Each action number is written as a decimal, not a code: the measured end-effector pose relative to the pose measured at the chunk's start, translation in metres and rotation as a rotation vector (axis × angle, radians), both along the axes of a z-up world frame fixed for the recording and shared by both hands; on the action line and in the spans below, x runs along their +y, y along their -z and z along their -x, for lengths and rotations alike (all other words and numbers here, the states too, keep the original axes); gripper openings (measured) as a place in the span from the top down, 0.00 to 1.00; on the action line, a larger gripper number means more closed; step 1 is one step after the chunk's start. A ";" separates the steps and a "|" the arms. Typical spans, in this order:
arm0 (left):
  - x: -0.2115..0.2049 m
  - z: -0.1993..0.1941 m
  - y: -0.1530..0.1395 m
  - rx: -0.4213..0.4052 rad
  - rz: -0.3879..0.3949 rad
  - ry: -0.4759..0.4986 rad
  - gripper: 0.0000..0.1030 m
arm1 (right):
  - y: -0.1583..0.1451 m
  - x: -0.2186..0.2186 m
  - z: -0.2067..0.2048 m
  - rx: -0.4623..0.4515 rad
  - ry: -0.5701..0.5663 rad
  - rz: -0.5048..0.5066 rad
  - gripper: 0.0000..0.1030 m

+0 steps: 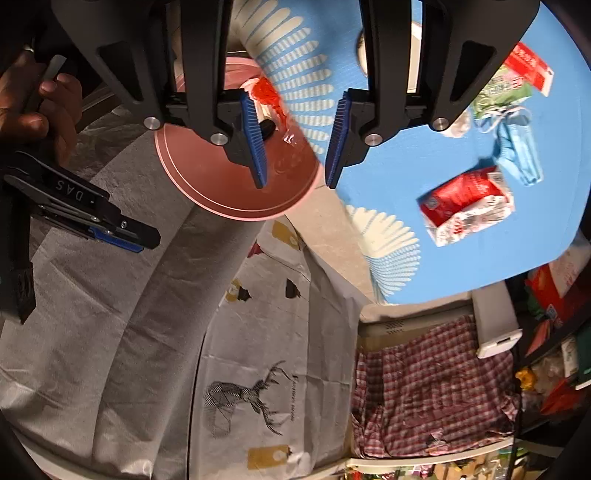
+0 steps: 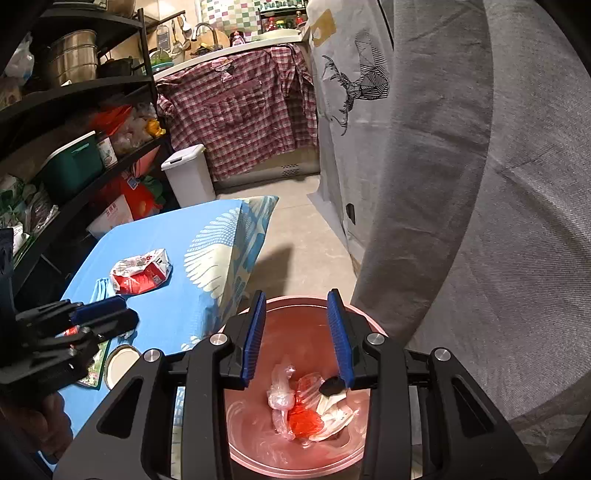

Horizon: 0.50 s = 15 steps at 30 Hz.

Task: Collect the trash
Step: 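Open the left tool to drop the plastic bag into the pink bin, then grasp the blue face mask with the left tool while the right tool grasps the white tissue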

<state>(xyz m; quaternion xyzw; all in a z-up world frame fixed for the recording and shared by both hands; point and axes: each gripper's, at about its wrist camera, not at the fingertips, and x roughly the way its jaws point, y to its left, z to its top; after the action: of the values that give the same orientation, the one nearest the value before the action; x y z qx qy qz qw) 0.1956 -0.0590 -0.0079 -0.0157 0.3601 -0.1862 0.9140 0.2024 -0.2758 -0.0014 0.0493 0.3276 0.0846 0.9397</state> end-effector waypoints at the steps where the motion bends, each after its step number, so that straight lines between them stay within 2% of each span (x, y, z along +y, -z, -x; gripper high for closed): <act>1: 0.005 0.001 -0.002 -0.004 0.001 -0.006 0.74 | 0.000 0.000 0.001 -0.003 -0.003 0.000 0.65; 9: 0.064 0.005 -0.021 0.000 0.006 -0.131 0.77 | -0.011 0.027 0.008 -0.045 -0.069 0.002 0.67; 15: 0.125 0.011 -0.045 -0.038 0.044 -0.227 0.77 | -0.016 0.059 0.012 -0.073 -0.139 0.001 0.74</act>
<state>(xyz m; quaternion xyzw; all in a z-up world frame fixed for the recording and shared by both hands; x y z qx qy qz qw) 0.1846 0.0656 0.0376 -0.0728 0.3344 -0.0897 0.9353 0.1904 -0.2165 0.0145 0.0226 0.2960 0.1513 0.9429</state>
